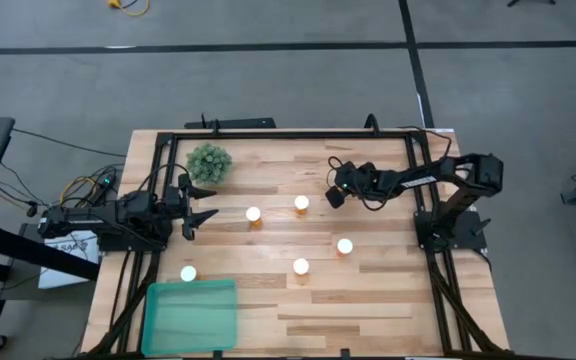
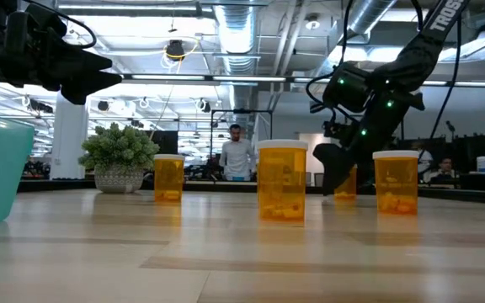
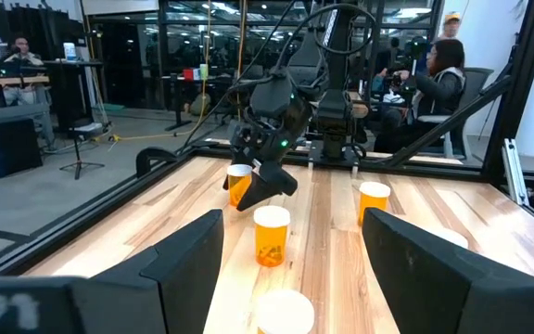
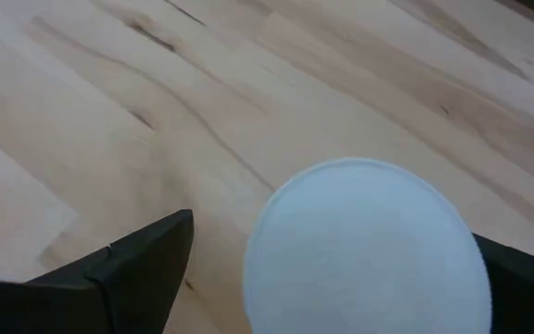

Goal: Pick and place pill bottles into a basket
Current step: Put the yellow pill bottle into the green bin

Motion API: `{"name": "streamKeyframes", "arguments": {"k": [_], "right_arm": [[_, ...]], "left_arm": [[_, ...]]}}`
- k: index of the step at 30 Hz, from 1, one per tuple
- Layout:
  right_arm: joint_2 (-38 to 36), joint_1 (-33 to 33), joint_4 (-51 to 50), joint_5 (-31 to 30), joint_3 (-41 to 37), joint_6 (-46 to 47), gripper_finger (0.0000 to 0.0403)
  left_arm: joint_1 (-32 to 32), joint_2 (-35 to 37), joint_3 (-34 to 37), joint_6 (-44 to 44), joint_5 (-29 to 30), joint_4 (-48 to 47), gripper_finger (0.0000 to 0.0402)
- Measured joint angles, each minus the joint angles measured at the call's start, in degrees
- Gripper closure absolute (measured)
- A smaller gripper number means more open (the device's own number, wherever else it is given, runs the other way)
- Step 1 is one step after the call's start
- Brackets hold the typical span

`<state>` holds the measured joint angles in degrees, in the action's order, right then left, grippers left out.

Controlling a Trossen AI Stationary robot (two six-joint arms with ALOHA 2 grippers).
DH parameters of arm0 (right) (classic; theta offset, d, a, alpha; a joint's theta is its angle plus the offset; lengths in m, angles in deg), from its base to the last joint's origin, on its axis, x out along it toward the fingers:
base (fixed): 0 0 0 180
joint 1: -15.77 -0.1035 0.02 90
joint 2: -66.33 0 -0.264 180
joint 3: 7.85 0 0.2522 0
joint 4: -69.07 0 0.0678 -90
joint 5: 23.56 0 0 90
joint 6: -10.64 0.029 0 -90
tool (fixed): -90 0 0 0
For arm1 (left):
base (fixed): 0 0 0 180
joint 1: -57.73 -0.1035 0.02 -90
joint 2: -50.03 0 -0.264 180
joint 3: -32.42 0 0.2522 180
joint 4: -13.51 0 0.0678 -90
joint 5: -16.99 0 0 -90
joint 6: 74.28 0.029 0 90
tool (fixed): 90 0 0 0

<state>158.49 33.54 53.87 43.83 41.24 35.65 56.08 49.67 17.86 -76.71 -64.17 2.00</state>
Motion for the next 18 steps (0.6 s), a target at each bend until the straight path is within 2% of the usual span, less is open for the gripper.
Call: {"name": "streamKeyframes", "arguments": {"k": [9,18], "right_arm": [[-1.09,-0.01,-1.50,0.04,0.02,0.02,0.0119],[-2.27,-0.12,-1.46,0.97,0.02,0.02,0.0168]], "left_arm": [[0.00,-0.01,0.02,-0.05,-0.02,-0.01,0.0153],[-0.01,0.00,0.01,-0.33,-0.02,0.00,0.0153]]}}
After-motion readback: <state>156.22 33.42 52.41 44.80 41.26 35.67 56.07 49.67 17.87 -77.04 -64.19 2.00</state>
